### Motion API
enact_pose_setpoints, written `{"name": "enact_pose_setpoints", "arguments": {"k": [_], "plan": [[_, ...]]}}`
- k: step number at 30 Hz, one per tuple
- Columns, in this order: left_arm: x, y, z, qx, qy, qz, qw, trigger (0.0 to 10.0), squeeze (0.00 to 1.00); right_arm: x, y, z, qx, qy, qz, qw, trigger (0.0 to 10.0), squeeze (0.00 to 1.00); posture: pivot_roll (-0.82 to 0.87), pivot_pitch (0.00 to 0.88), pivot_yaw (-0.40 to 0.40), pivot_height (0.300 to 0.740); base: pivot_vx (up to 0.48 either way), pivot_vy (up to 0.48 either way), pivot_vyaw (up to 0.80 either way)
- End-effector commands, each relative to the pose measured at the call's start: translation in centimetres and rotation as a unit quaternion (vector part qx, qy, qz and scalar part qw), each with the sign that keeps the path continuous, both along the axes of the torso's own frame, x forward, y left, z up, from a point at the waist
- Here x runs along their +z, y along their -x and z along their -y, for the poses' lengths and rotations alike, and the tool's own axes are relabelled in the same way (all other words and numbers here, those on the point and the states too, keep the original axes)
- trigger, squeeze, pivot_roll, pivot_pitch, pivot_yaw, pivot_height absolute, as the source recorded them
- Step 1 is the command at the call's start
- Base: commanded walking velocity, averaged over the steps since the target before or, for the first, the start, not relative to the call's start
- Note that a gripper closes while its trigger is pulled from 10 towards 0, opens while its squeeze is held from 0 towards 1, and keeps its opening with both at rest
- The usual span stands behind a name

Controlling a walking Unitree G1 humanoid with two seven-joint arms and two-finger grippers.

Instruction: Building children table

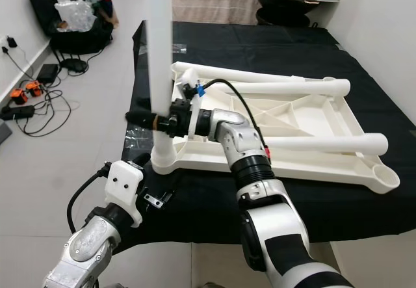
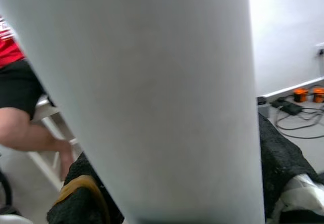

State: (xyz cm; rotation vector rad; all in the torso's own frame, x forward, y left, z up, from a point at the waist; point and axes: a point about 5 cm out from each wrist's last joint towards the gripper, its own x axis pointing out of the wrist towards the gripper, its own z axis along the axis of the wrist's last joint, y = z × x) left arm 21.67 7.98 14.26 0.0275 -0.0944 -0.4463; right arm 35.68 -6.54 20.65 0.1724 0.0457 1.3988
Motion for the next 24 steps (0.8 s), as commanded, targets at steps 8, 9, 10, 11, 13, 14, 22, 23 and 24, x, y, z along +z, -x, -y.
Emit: {"name": "enact_pose_setpoints", "arguments": {"k": [8, 9, 10, 11, 13, 14, 22, 23, 24], "plan": [[-0.4, 0.0, 0.1, -0.001, -0.005, -0.009, 1.0, 10.0, 0.0, -0.7, -1.6, -2.0, -0.114, 0.026, 0.026, 0.993, 0.0, 0.0, 0.09, 0.043, -0.114, 0.74, 0.0, 0.0, 0.0], [-0.4, 0.0, 0.1, 0.0, -0.005, -0.009, 1.0, 10.0, 0.0, -0.5, -2.1, -1.8, -0.163, 0.021, 0.03, 0.986, 0.0, 0.0, 0.09, 0.042, -0.113, 0.74, 0.0, 0.0, 0.0], [-0.4, 0.0, 0.1, 0.0, -0.005, -0.009, 1.0, 10.0, 0.0, -0.5, -2.1, -1.8, -0.163, 0.021, 0.03, 0.986, 0.0, 0.0, 0.09, 0.042, -0.113, 0.74, 0.0, 0.0, 0.0], [-0.4, 0.0, 0.1, 0.0, -0.005, -0.009, 1.0, 10.0, 0.0, -0.5, -2.1, -1.8, -0.163, 0.021, 0.03, 0.986, 0.0, 0.0, 0.09, 0.042, -0.113, 0.74, 0.0, 0.0, 0.0], [-0.4, 0.0, 0.1, 0.0, -0.005, -0.009, 1.0, 10.0, 0.0, -0.3, -3.1, -1.4, -0.264, 0.02, 0.024, 0.964, 0.0, 0.0, 0.08, 0.04, -0.111, 0.74, 0.0, 0.0, 0.0], [-0.4, 0.0, 0.1, 0.0, -0.005, -0.009, 1.0, 10.0, 0.0, -0.3, -3.1, -1.4, -0.264, 0.02, 0.024, 0.964, 0.0, 0.0, 0.08, 0.04, -0.111, 0.74, 0.0, 0.0, 0.0], [-0.4, 0.0, 0.0, -0.002, -0.006, -0.007, 1.0, 10.0, 0.0, -0.2, -4.1, 3.9, -0.677, 0.036, -0.026, 0.734, 0.0, 0.0, 0.08, 0.034, -0.109, 0.74, 0.0, 0.0, 0.0], [-0.4, 0.0, 0.0, -0.001, -0.007, -0.007, 1.0, 10.0, 0.0, -0.2, -3.9, 3.6, -0.69, 0.029, -0.029, 0.723, 0.0, 0.0, 0.08, 0.034, -0.109, 0.74, 0.0, 0.0, 0.0], [-0.4, 0.0, 0.0, -0.001, -0.007, -0.007, 1.0, 10.0, 0.0, -0.2, -3.9, 3.6, -0.69, 0.029, -0.029, 0.723, 0.0, 0.0, 0.08, 0.034, -0.109, 0.74, 0.0, 0.0, 0.0]]}}
